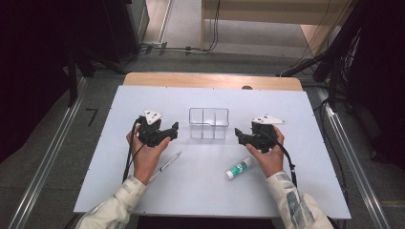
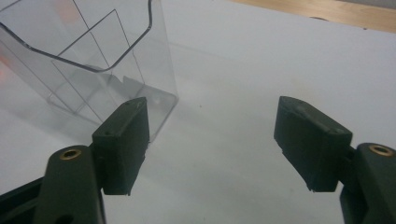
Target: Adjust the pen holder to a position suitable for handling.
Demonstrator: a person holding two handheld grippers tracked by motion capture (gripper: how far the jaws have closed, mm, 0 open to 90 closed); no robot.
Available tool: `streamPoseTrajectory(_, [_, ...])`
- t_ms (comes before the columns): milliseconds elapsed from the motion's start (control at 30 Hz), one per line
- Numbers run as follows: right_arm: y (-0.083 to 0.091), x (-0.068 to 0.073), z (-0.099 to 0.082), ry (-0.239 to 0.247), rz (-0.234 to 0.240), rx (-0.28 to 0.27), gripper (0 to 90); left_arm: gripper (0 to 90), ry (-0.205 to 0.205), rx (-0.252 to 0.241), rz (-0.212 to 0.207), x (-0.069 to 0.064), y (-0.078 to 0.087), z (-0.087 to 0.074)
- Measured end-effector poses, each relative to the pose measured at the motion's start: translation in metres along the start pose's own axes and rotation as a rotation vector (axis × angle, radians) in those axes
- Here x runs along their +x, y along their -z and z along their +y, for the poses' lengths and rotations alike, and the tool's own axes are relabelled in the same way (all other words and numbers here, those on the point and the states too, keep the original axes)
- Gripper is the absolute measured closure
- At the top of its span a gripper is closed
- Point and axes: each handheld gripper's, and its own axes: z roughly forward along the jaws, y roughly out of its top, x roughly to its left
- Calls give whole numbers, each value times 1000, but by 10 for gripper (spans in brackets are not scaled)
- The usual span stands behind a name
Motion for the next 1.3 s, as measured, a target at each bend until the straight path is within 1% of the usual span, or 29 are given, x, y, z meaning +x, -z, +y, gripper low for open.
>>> streamPoseTrajectory(33, [3, -1, 0, 1, 1, -4, 227, 241, 0, 0, 0, 0, 0, 0])
streamPoseTrajectory(67, [8, -3, -1, -1, -1, -4, 222, 225, 4, 2, -5, 5, 7, -4])
streamPoseTrajectory(100, [13, -5, -2, 1, -3, -1, 217, 208, 9, 3, -5, 7, 9, -6])
streamPoseTrajectory(133, [18, -7, -3, 4, -4, 3, 212, 201, 7, 8, -4, 10, 12, -7])
streamPoseTrajectory(167, [22, -10, -6, 11, -10, 7, 211, 199, 7, 8, -4, 10, 12, -7])
streamPoseTrajectory(200, [27, -14, -9, 14, -17, 16, 208, 192, 17, 6, -4, 14, 17, -10])
streamPoseTrajectory(267, [36, -21, -17, 7, -36, 30, 203, 190, 14, 5, 0, 16, 20, -12])
streamPoseTrajectory(300, [40, -25, -22, 2, -47, 37, 199, 190, 10, 7, 8, 20, 25, -15])
streamPoseTrajectory(400, [53, -36, -34, -15, -72, 34, 195, 190, 8, -3, 17, 23, 29, -20])
streamPoseTrajectory(433, [57, -40, -39, -13, -83, 31, 195, 189, -2, -10, 32, 27, 33, -26])
streamPoseTrajectory(467, [59, -42, -43, -10, -94, 30, 195, 189, -11, -9, 43, 28, 34, -29])
streamPoseTrajectory(500, [61, -44, -47, -19, -100, 35, 196, 189, -8, -8, 49, 29, 36, -32])
streamPoseTrajectory(567, [62, -48, -49, -47, -90, 40, 196, 189, 23, -3, 38, 31, 38, -35])
streamPoseTrajectory(600, [63, -48, -48, -48, -94, 22, 196, 189, 38, -5, 32, 33, 38, -35])
streamPoseTrajectory(633, [63, -49, -47, -42, -108, 11, 196, 189, 45, -10, 30, 34, 38, -35])
streamPoseTrajectory(733, [60, -52, -46, -55, -116, 18, 195, 190, 48, -17, 32, 34, 39, -34])
streamPoseTrajectory(767, [60, -52, -46, -55, -116, 18, 195, 190, 54, -25, 27, 34, 39, -34])
streamPoseTrajectory(833, [60, -55, -45, -66, -118, 16, 196, 190, 52, -31, 27, 34, 40, -33])
streamPoseTrajectory(900, [61, -56, -46, -66, -123, 11, 196, 190, 52, -29, 27, 34, 40, -34])
streamPoseTrajectory(933, [63, -56, -46, -67, -123, 11, 196, 190, 60, -21, 27, 35, 39, -33])
streamPoseTrajectory(1033, [68, -59, -48, -74, -126, 4, 195, 190, 70, -27, 21, 34, 39, -32])
streamPoseTrajectory(1067, [70, -60, -49, -78, -129, -1, 196, 190, 61, -29, 28, 33, 40, -31])
streamPoseTrajectory(1133, [73, -62, -50, -88, -128, -10, 195, 190, 53, -33, 27, 31, 39, -31])
streamPoseTrajectory(1233, [75, -64, -51, -91, -131, -13, 195, 190, 44, -19, 18, 29, 35, -32])
streamPoseTrajectory(1267, [74, -66, -51, -104, -129, -8, 196, 190, 43, -10, 17, 29, 34, -32])
streamPoseTrajectory(1300, [74, -66, -51, -104, -129, -8, 196, 190, 43, -9, 15, 29, 34, -33])
